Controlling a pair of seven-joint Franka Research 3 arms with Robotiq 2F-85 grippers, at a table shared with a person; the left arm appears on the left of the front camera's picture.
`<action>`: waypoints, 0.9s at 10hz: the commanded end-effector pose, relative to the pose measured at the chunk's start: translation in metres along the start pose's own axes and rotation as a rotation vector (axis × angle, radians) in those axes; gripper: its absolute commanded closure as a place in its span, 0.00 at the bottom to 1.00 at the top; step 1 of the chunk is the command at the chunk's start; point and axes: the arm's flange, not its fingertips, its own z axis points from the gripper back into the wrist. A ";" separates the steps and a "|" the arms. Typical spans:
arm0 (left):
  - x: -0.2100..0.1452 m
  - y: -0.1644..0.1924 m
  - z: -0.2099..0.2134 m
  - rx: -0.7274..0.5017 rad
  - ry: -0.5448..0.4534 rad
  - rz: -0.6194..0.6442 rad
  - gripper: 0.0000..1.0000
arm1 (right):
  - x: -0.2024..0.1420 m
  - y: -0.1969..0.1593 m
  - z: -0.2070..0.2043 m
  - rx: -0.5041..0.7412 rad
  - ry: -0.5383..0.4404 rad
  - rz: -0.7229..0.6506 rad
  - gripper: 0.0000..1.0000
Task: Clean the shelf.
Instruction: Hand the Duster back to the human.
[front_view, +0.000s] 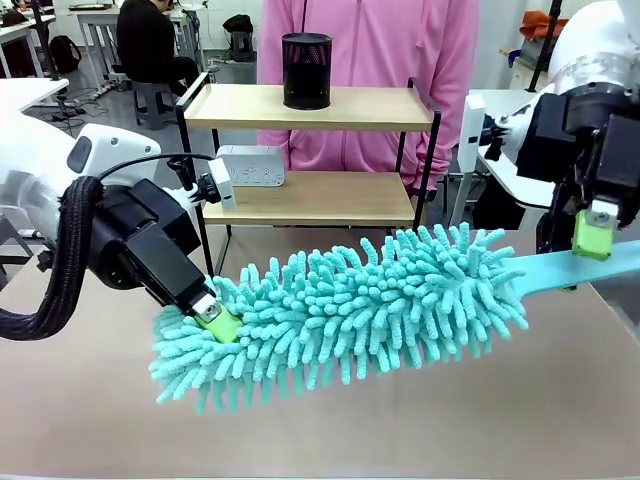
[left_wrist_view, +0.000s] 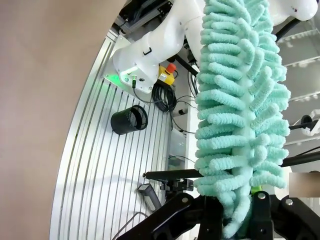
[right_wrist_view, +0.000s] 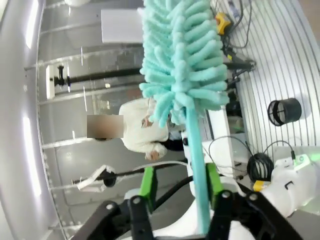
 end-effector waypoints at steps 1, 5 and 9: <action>-0.020 -0.010 0.009 -0.016 -0.012 -0.030 1.00 | -0.021 0.001 0.015 0.008 -0.275 -0.038 0.08; -0.056 -0.044 0.084 -0.012 -0.154 -0.110 1.00 | -0.130 -0.022 0.060 0.117 -1.278 -0.113 0.00; -0.116 -0.095 0.169 0.043 -0.466 -0.265 1.00 | -0.203 -0.065 0.043 0.012 -1.795 -0.445 0.00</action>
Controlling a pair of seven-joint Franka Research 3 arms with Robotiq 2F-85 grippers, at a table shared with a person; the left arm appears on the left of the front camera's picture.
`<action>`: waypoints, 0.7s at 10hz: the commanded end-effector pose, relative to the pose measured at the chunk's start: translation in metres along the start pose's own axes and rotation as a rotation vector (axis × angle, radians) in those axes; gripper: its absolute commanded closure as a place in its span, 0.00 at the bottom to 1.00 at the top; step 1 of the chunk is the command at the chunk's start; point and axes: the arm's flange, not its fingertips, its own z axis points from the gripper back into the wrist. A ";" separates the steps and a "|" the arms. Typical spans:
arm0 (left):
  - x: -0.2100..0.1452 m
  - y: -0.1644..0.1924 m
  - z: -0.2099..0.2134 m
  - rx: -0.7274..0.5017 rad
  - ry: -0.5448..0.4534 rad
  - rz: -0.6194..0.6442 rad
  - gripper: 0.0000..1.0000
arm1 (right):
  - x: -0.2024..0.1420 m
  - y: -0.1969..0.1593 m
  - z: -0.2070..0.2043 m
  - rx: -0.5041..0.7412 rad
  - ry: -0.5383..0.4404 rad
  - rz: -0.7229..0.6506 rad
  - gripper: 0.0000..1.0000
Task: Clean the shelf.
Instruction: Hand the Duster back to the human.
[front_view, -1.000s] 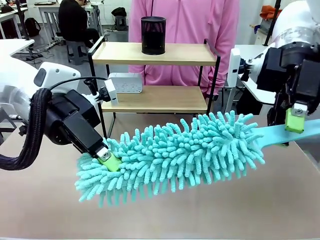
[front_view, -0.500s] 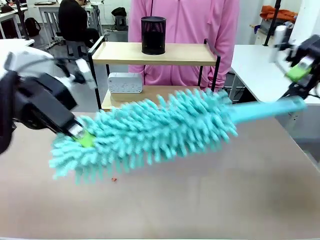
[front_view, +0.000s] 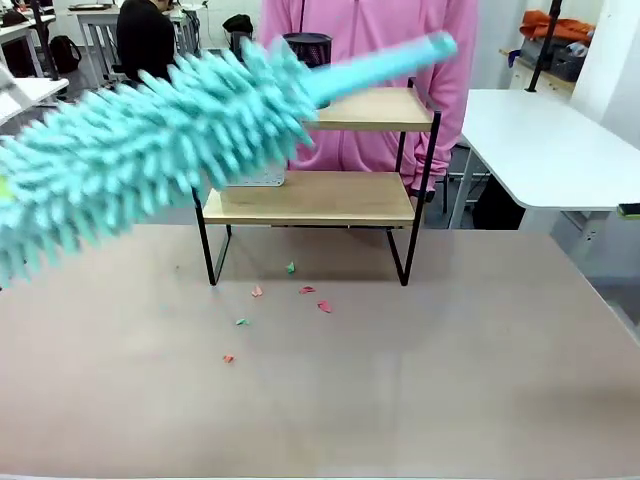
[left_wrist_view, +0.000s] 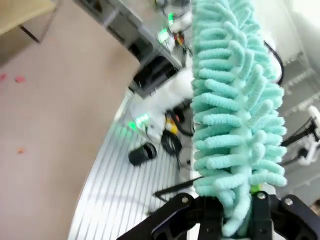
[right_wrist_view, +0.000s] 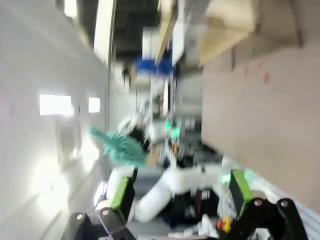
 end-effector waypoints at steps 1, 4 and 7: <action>-0.018 -0.029 0.038 0.053 -0.235 -0.133 1.00 | -0.019 -0.006 -0.027 -0.077 -0.442 -0.098 0.00; -0.046 -0.054 0.127 0.280 -0.772 -0.111 1.00 | 0.000 0.000 0.000 0.000 0.000 0.000 0.00; -0.047 0.005 0.177 0.370 -0.997 0.137 1.00 | 0.000 0.000 0.000 0.000 0.000 0.000 0.00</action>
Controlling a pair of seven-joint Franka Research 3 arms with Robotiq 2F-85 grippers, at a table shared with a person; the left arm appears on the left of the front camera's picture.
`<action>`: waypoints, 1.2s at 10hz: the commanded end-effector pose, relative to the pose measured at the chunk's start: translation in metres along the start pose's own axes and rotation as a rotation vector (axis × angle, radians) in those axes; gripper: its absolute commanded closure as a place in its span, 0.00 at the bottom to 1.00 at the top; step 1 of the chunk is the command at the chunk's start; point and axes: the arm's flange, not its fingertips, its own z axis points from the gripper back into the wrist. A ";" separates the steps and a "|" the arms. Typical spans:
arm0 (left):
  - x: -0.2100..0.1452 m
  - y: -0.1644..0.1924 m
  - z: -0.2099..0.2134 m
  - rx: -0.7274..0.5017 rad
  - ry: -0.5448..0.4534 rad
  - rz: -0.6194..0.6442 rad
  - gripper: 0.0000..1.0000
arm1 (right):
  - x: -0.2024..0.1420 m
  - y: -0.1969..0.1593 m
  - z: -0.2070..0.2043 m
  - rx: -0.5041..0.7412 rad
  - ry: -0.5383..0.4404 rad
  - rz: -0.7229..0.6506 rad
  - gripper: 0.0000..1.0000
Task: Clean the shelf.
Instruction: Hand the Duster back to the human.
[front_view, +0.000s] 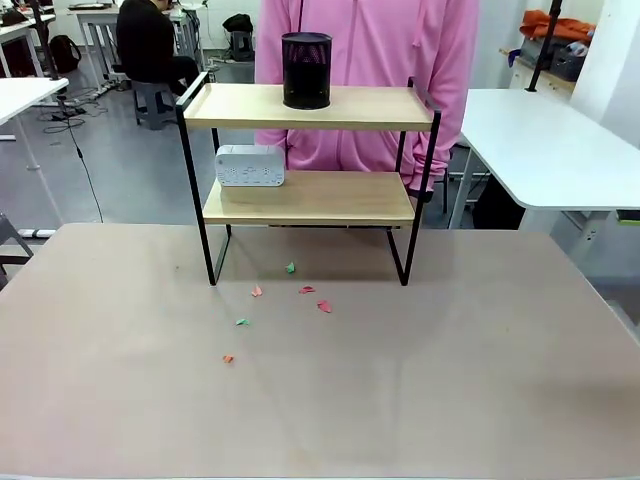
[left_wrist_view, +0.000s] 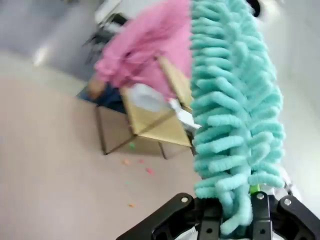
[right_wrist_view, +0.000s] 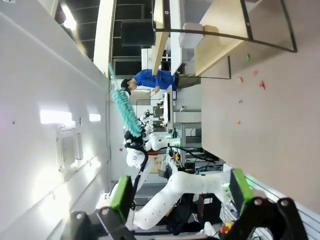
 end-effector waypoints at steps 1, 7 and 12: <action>0.000 0.048 -0.041 0.146 -0.067 0.146 1.00 | 0.003 -0.001 0.007 -0.005 0.002 0.019 0.00; 0.000 0.135 -0.062 0.268 0.030 0.361 1.00 | 0.003 -0.001 0.007 -0.005 0.002 0.019 0.00; 0.000 0.135 -0.062 0.268 0.030 0.361 1.00 | 0.003 -0.001 0.007 -0.005 0.002 0.019 0.00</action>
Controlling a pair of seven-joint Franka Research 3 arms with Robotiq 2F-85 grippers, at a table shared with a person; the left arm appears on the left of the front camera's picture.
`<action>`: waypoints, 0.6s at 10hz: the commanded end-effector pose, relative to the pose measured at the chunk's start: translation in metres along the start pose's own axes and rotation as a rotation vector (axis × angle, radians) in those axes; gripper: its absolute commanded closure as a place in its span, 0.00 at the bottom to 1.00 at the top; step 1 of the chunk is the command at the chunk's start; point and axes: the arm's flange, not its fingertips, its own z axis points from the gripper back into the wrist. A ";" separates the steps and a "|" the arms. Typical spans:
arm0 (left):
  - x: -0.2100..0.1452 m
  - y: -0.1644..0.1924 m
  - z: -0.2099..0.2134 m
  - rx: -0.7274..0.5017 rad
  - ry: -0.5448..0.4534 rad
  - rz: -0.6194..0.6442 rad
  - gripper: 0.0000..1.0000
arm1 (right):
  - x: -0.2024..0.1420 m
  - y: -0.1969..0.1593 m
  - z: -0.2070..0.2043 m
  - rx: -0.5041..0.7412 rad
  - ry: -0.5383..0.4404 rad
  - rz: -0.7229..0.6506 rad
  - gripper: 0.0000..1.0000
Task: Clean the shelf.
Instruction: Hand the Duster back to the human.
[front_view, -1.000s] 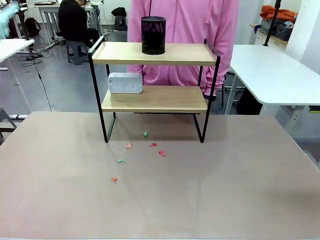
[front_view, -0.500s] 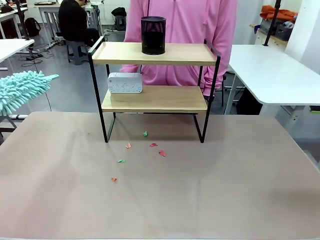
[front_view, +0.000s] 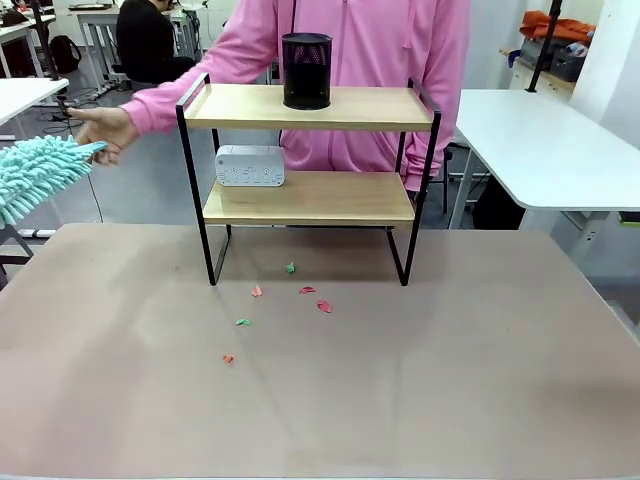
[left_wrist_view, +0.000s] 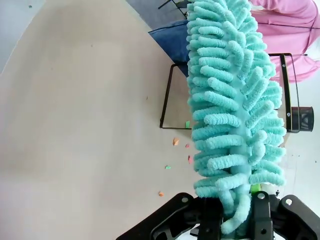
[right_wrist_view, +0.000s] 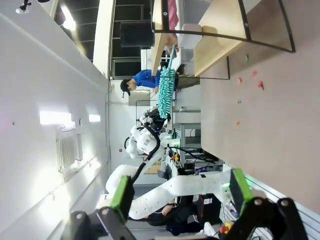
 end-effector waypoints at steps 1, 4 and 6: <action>-0.001 -0.002 0.000 -0.003 -0.003 -0.023 1.00 | 0.002 0.001 0.005 -0.003 0.006 0.021 0.00; -0.001 -0.002 0.000 -0.003 -0.003 -0.023 1.00 | 0.002 0.001 0.005 -0.003 0.006 0.021 0.00; -0.001 0.000 -0.002 0.000 0.006 -0.002 0.52 | 0.002 0.001 0.005 -0.003 0.006 0.021 0.00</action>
